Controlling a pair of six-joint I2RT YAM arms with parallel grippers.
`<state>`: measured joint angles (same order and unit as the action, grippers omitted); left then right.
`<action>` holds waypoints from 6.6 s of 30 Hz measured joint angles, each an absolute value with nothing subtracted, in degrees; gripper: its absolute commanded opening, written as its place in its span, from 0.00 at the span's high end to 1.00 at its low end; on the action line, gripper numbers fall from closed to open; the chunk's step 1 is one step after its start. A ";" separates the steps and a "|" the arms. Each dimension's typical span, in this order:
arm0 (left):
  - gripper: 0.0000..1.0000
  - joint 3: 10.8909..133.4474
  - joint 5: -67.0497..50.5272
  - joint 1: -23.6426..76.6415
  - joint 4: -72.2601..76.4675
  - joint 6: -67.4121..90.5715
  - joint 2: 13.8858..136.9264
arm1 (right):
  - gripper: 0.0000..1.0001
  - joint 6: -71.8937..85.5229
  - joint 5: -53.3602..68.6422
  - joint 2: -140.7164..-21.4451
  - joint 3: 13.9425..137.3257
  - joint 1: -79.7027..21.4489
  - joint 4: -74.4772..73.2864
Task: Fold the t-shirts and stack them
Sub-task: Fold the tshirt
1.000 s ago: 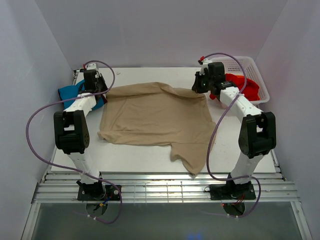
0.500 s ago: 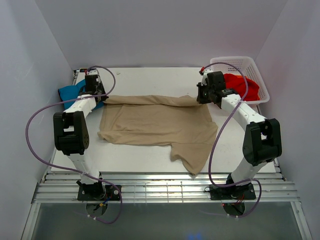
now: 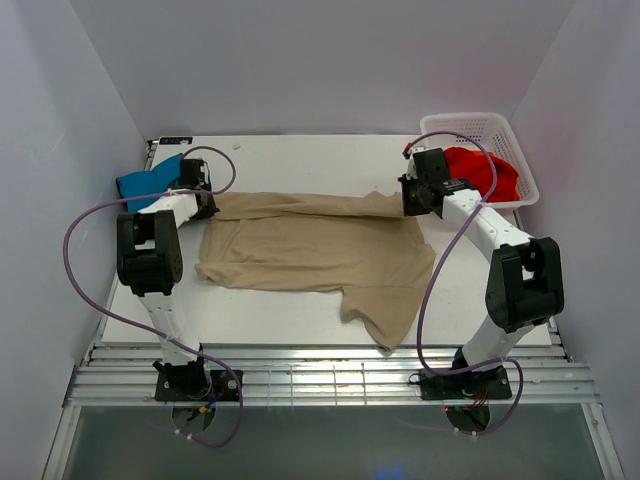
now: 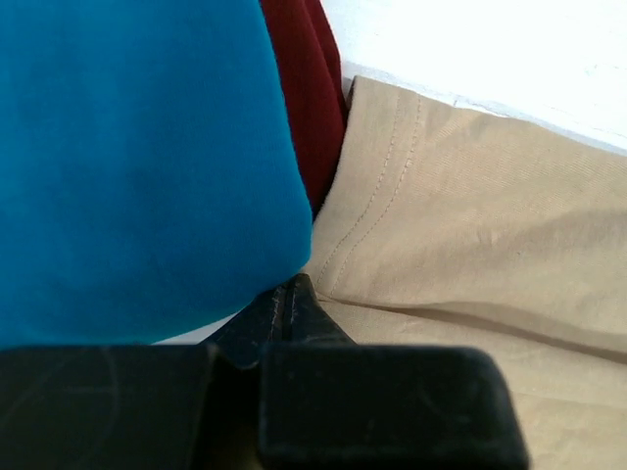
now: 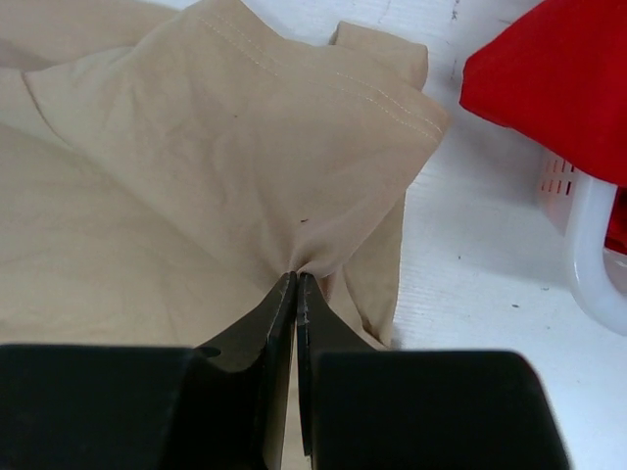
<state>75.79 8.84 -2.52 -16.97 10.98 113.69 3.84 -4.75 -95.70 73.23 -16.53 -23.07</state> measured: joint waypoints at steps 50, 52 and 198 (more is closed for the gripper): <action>0.46 72.27 16.84 -2.59 -23.73 15.44 107.72 | 0.39 6.76 -15.51 -100.97 71.24 -17.45 -31.79; 0.46 72.27 17.41 -2.57 -23.68 16.12 106.56 | 0.39 5.78 -15.40 -100.25 73.45 -17.45 -32.58; 0.73 66.22 3.86 -2.42 -18.22 19.53 104.33 | 0.60 9.98 0.78 -110.00 74.91 -24.45 -26.39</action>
<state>66.22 3.86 -2.42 -18.22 19.53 104.33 9.98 0.78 -110.00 74.91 -24.45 -26.39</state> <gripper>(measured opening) 0.265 0.408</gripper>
